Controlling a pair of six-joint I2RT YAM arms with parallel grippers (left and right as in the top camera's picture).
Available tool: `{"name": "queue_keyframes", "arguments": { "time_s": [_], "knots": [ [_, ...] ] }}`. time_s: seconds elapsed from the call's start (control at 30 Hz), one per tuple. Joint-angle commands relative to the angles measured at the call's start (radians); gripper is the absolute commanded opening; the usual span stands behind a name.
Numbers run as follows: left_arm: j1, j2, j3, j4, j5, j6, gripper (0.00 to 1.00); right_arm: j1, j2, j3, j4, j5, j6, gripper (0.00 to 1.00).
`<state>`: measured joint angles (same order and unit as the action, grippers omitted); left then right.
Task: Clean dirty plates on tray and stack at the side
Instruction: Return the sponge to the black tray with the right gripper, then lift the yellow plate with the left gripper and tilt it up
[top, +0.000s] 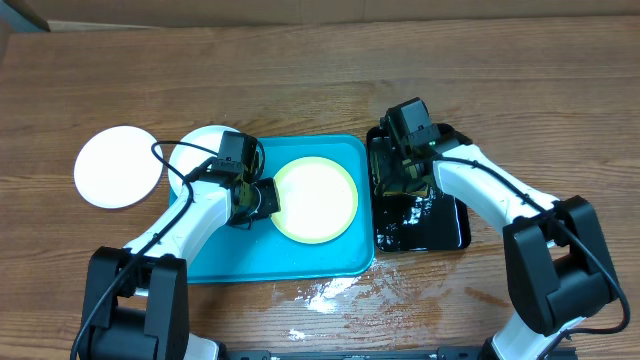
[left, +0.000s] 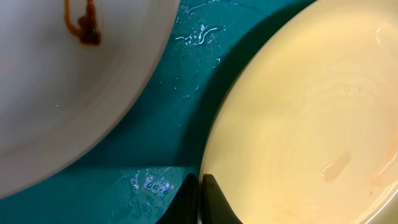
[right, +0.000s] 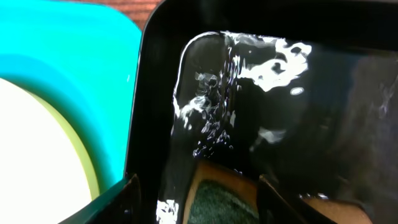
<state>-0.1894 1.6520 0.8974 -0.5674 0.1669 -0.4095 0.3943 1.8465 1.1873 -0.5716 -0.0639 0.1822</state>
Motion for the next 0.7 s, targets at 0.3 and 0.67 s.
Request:
{"name": "queue_keyframes", "arguments": {
  "time_s": [0.3, 0.67],
  "knots": [
    [-0.001, -0.011, 0.074, -0.051, -0.074, 0.039, 0.04, -0.061, -0.166, 0.185, -0.284, 0.01, 0.087, 0.68],
    [-0.001, -0.145, 0.126, -0.066, -0.138, 0.049, 0.04, -0.188, -0.169, 0.185, -0.491, 0.01, 0.133, 0.72]
  ]
}}
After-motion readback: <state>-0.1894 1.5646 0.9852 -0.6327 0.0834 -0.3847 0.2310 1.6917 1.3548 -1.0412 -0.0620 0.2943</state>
